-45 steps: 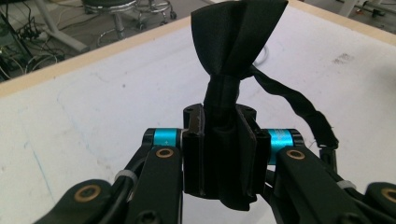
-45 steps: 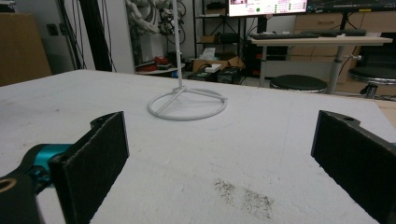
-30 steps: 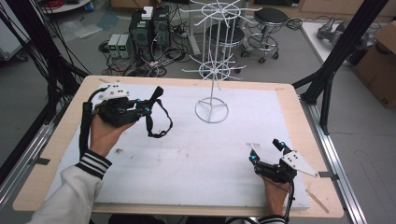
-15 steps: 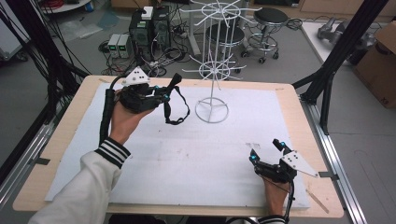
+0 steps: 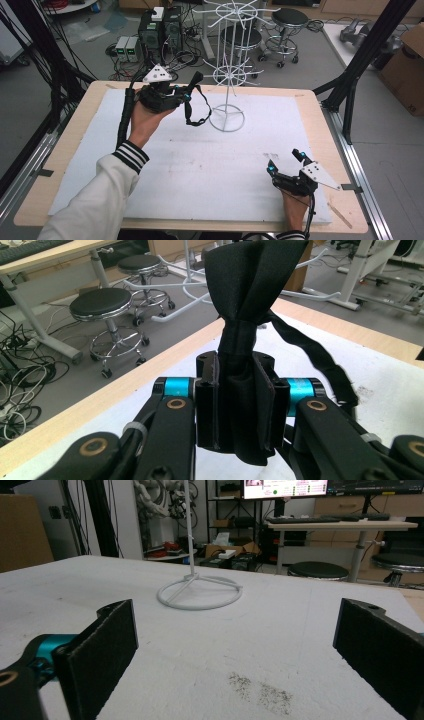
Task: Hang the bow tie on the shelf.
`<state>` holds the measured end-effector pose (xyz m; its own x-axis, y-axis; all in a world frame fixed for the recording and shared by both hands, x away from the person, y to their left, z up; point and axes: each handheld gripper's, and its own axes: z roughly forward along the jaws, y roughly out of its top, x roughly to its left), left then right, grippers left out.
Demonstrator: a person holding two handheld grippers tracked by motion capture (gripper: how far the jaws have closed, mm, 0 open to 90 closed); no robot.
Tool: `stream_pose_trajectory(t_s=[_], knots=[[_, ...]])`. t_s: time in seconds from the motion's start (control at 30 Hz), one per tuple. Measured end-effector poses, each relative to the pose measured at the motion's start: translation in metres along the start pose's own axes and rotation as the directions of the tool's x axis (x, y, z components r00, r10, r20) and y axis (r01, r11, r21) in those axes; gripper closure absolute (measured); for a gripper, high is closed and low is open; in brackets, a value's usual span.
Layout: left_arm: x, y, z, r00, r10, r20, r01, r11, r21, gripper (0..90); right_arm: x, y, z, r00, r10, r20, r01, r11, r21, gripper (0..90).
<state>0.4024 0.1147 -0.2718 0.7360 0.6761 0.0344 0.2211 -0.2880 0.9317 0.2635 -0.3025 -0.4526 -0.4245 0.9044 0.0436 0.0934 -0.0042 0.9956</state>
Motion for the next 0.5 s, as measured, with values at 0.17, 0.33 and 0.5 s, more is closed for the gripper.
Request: stream_pose_trajectory(t_s=[0.17,0.33,0.5], knots=[[0.0,0.006,0.009,0.9999,0.007,0.009,-0.007,1.0,-0.005,74.0,0.0,0.0,0.0,1.0,-0.001,0.005,0.001,1.0,-0.002,3.0],[0.0,0.007,0.016,0.9999,0.005,0.01,-0.005,1.0,-0.004,74.0,0.0,0.0,0.0,0.9999,0.009,0.005,-0.009,1.0,0.0,3.0],[0.002,0.004,0.024,0.9999,-0.005,0.011,0.005,1.0,0.0,74.0,0.0,0.0,0.0,0.9999,0.008,0.006,-0.008,1.0,0.003,3.0]])
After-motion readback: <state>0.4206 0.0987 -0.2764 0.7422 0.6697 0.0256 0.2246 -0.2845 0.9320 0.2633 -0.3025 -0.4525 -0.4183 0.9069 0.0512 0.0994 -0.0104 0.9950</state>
